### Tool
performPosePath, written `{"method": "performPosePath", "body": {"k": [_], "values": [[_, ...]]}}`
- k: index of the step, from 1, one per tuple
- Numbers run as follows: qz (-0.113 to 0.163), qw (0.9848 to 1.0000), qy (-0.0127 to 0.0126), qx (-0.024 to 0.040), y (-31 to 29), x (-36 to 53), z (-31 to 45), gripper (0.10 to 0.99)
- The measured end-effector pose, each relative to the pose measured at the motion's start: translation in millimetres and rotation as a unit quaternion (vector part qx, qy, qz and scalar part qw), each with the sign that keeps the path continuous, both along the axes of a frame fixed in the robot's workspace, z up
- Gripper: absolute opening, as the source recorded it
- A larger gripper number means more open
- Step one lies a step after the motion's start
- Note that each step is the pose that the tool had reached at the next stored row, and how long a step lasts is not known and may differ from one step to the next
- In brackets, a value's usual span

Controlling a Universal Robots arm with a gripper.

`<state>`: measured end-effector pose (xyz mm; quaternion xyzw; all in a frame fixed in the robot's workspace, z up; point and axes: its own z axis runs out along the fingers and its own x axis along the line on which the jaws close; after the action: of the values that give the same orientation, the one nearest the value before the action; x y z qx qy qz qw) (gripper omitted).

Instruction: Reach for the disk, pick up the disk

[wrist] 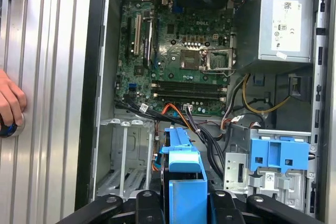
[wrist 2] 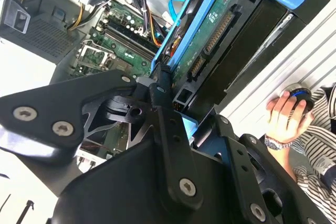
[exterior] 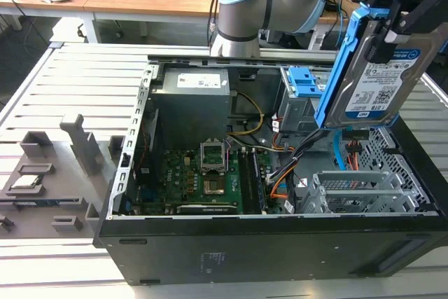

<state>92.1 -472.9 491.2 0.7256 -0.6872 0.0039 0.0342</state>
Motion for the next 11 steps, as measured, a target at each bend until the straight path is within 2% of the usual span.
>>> {"method": "performPosePath", "body": {"k": [6, 11], "values": [[0.0, 1.0, 0.0, -0.0008, -7.0, 0.0, 0.1, 0.369], [0.0, 1.0, 0.0, -0.0018, -15.4, 0.0, 0.0, 0.369]]}}
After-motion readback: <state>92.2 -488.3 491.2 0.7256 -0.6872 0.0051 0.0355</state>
